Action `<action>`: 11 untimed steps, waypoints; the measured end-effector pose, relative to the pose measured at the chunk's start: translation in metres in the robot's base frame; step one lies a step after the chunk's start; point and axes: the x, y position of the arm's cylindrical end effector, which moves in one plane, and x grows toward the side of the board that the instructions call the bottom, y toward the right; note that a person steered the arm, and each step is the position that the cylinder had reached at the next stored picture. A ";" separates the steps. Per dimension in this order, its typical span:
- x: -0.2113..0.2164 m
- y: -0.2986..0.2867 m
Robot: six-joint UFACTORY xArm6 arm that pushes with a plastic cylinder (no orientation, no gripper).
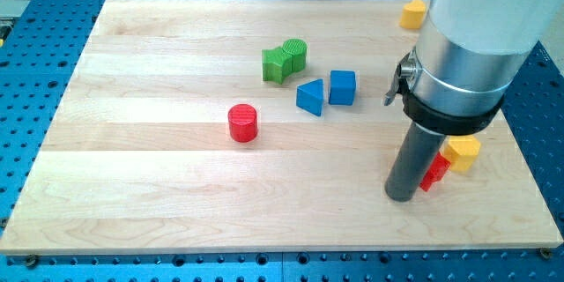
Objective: Push red star into the red circle
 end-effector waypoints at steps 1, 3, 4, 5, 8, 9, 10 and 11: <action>0.008 0.109; -0.016 -0.010; -0.040 -0.069; -0.001 -0.035; -0.058 -0.033; -0.067 -0.135; -0.073 -0.129; -0.084 -0.158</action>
